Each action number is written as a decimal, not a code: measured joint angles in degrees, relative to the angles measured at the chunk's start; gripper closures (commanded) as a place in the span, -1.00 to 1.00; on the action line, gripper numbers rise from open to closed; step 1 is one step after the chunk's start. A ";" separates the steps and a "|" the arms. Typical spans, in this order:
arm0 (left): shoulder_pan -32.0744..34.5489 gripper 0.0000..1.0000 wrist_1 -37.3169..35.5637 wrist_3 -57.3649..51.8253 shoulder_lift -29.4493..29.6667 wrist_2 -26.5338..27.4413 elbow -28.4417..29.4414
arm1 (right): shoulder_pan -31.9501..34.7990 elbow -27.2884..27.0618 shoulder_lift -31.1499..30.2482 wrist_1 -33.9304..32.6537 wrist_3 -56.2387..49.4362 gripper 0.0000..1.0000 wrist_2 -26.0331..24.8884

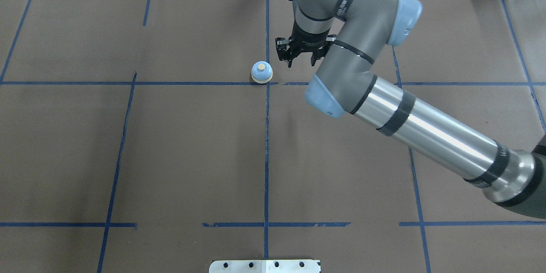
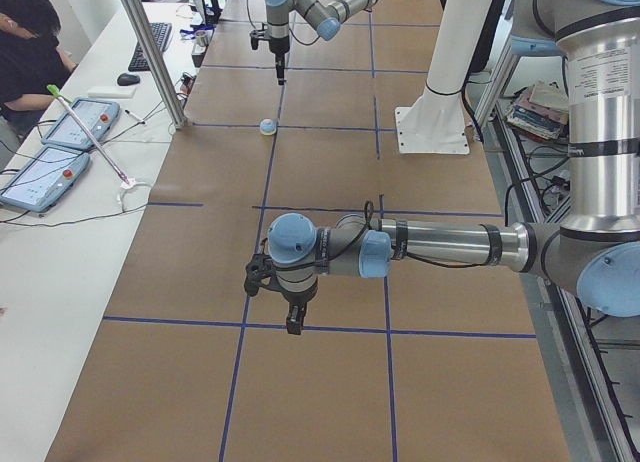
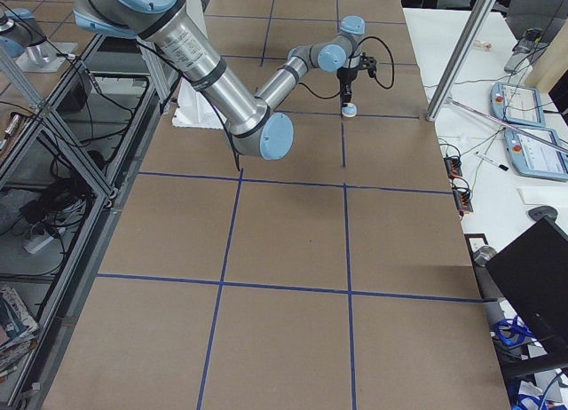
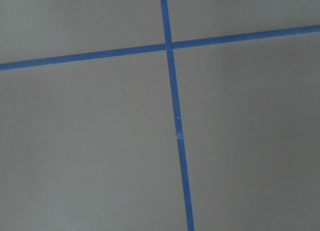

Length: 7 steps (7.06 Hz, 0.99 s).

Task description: Place and press bell with both arms

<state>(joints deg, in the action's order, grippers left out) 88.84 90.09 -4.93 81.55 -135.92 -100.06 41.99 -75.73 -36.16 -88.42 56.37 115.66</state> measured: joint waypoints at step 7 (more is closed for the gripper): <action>0.02 -1.00 0.00 0.10 -0.07 -0.04 -0.35 | -3.69 22.41 10.91 12.19 5.06 1.00 -6.11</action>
<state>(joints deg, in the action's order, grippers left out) 88.86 90.09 -4.83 81.48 -135.97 -100.41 38.31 -53.31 -25.25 -76.23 61.43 109.55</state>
